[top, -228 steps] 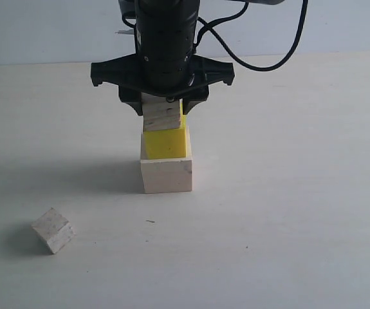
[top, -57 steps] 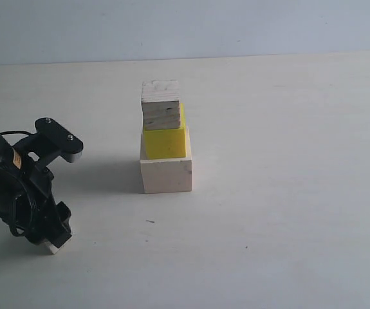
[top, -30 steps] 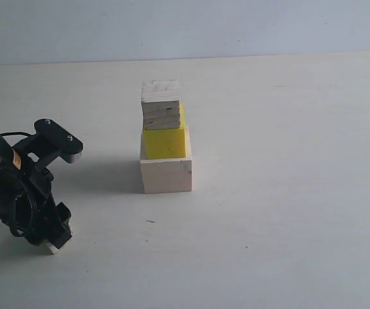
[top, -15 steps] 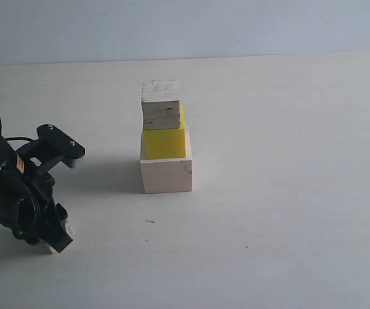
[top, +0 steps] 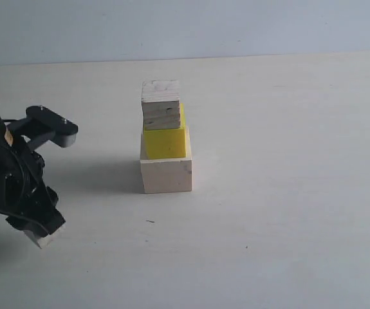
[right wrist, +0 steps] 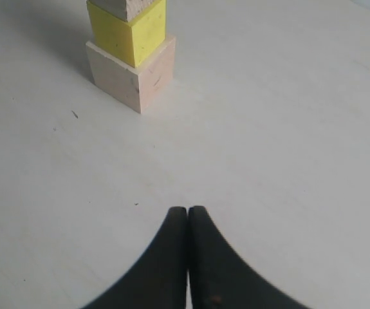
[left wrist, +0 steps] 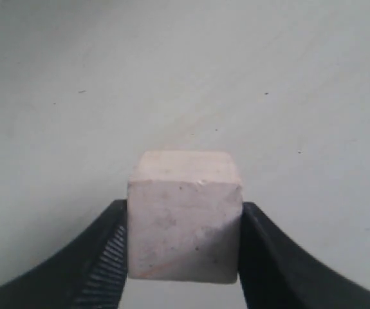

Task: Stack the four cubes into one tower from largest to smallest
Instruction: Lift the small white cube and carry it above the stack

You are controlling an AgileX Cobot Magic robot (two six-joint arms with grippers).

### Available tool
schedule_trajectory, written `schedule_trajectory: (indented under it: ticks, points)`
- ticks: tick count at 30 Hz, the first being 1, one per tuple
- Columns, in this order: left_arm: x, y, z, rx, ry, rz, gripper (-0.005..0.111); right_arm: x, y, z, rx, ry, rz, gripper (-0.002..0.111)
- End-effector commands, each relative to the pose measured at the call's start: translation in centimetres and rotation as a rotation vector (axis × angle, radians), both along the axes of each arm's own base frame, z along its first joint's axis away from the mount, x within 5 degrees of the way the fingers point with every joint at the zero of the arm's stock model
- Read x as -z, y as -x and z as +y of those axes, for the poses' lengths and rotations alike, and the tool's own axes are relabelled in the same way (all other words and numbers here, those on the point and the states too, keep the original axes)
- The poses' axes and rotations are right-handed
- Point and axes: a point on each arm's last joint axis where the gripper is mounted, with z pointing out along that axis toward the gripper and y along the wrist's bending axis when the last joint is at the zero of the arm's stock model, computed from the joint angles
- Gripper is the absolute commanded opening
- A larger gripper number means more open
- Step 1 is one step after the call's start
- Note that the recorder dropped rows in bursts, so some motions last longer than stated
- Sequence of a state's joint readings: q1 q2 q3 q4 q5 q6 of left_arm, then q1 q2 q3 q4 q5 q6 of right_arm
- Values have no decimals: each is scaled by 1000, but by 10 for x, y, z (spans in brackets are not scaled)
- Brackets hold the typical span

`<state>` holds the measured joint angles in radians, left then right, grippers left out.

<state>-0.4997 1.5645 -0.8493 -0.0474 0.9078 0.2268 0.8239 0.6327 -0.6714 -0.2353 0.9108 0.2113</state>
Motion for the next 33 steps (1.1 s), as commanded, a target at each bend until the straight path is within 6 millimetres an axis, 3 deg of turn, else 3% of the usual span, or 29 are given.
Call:
schedule_trajectory:
  ticks: [1,10,17,24,33]
  points:
    - [-39,2,-4,-51,65,-18,0,-1,-1,1,-2,-20,-22,0]
    - [-114,-2,-15,-109,207,-71,0,-1,0,1,10,-37,-5,0]
    - [-155,-12,-28,-112,347,-149,0,0,1,2,8,-52,11,0]
    - [-164,-28,-50,-39,345,-167,0,-1,1,3,5,-65,17,0]
    - [-154,-63,-85,50,277,-208,0,-1,1,4,1,-78,13,0]
